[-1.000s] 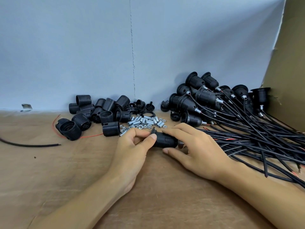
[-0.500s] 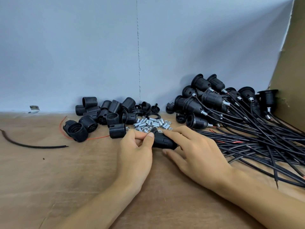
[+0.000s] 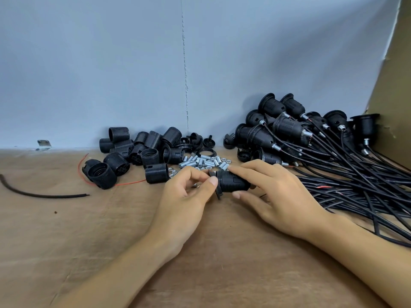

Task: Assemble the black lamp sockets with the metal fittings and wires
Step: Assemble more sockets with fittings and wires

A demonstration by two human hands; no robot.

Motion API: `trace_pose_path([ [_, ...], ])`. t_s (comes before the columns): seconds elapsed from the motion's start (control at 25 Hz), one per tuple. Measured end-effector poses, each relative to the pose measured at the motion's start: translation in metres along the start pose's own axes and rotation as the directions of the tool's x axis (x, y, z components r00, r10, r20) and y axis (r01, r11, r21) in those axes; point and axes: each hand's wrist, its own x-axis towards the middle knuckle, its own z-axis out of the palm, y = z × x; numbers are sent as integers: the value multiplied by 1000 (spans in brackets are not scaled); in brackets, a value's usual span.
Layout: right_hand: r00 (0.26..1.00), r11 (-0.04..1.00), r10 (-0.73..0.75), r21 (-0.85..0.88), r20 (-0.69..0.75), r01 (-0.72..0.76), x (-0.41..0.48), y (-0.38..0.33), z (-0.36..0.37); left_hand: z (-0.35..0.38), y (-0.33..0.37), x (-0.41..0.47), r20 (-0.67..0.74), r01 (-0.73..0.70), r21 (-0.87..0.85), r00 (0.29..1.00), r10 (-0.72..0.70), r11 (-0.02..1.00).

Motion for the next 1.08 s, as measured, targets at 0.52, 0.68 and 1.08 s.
trace_pose_path([
  [0.52, 991, 987, -105, -131, -88, 93, 0, 0, -3, -6, -1, 7, 113, 82, -170, 992, -63, 982],
  [0.68, 987, 984, -123, -144, -107, 107, 0, 1, -3, -8, -1, 8, 148, 130, -228, 984, -98, 965],
  [1.08, 997, 988, -76, -132, -6, 75, -1, 0, -3, -17, 0, 10, 295, 184, -234, 949, -111, 955],
])
